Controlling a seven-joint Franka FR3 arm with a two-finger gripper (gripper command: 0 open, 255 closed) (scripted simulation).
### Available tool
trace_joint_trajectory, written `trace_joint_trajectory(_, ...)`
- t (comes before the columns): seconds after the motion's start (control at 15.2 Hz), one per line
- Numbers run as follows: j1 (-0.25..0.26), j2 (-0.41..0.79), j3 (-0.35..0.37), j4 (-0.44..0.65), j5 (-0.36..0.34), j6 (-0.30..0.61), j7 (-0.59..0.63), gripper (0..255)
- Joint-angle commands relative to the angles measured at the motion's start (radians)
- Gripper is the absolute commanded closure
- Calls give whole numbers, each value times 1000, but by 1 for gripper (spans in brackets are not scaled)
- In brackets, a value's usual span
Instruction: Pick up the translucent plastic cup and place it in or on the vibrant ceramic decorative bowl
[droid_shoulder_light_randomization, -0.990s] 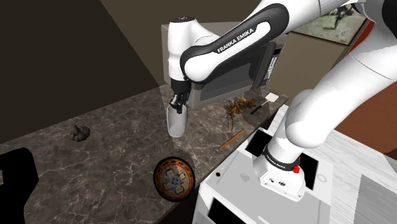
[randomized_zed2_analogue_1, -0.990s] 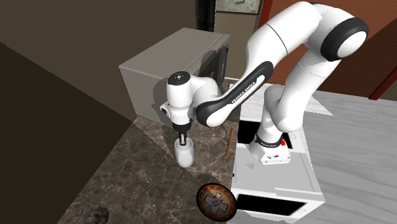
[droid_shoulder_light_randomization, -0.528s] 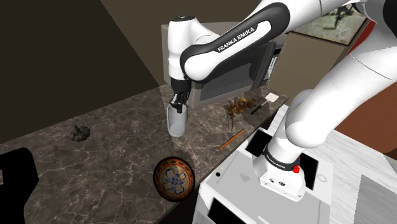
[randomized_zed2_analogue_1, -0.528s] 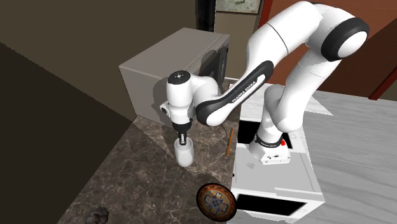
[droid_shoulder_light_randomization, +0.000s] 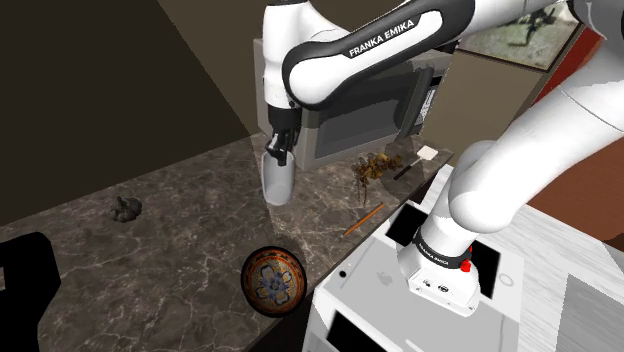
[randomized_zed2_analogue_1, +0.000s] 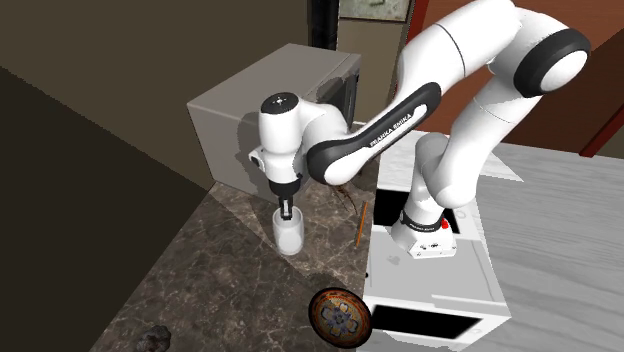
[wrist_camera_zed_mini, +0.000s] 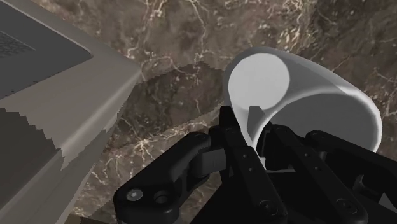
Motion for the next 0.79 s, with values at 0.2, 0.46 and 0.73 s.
trace_joint_trajectory(0.2, 1, -31, -7, 44, 5, -74, -8, 255)
trace_joint_trajectory(0.46, 1, -50, -12, 82, 6, -131, -13, 255)
trace_joint_trajectory(0.73, 1, -65, -17, 124, 7, -188, -16, 255)
